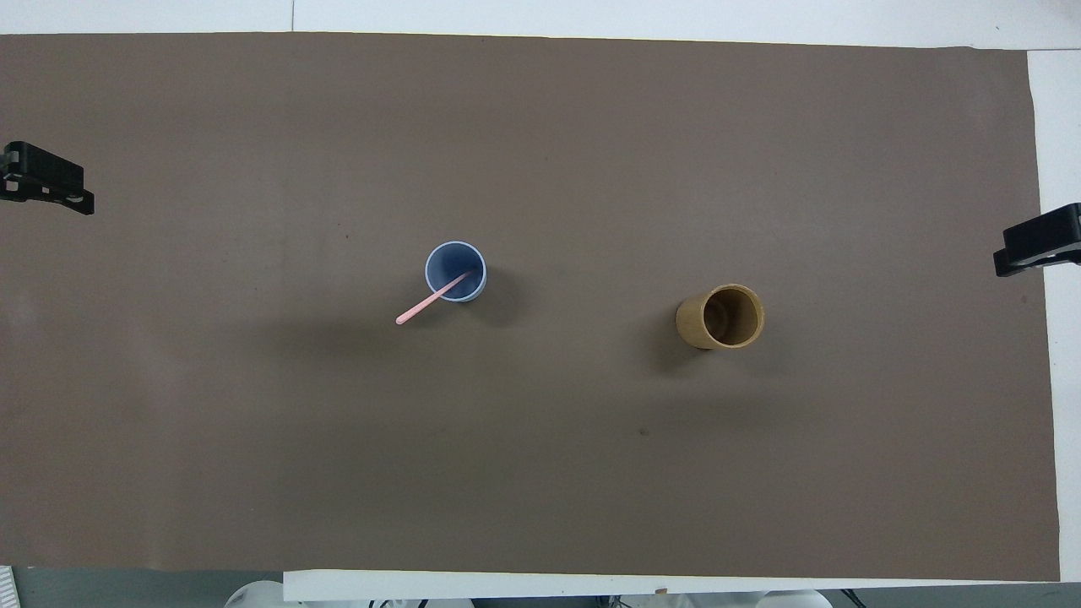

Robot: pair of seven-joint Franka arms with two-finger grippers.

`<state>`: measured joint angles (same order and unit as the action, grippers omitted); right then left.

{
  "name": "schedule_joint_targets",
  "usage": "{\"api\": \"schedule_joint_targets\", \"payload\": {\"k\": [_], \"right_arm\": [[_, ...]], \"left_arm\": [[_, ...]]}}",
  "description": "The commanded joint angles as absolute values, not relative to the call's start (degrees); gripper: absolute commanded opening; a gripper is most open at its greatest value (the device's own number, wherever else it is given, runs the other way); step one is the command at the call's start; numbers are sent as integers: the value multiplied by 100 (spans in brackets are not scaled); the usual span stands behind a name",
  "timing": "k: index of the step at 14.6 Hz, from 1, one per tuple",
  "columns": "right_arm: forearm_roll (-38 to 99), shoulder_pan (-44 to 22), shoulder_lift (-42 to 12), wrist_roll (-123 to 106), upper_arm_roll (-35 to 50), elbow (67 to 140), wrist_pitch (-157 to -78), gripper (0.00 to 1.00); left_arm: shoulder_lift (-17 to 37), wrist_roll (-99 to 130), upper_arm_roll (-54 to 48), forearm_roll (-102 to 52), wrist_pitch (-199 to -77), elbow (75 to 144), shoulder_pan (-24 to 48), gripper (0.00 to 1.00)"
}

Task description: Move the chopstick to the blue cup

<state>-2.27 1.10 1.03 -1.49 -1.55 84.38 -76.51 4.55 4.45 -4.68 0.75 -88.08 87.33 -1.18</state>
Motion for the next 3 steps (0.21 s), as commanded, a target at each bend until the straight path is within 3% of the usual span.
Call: {"api": "schedule_joint_targets", "payload": {"k": [1,3], "right_arm": [[-229,158,141,-185,-114,8499,-7717,100],[-237,158,141,-185,-123,8499,-7717,100]], "left_arm": [[334,422,-483,132,-8763,8833,-158,100],[334,422,-483,132,-8763,8833,-158,100]]}}
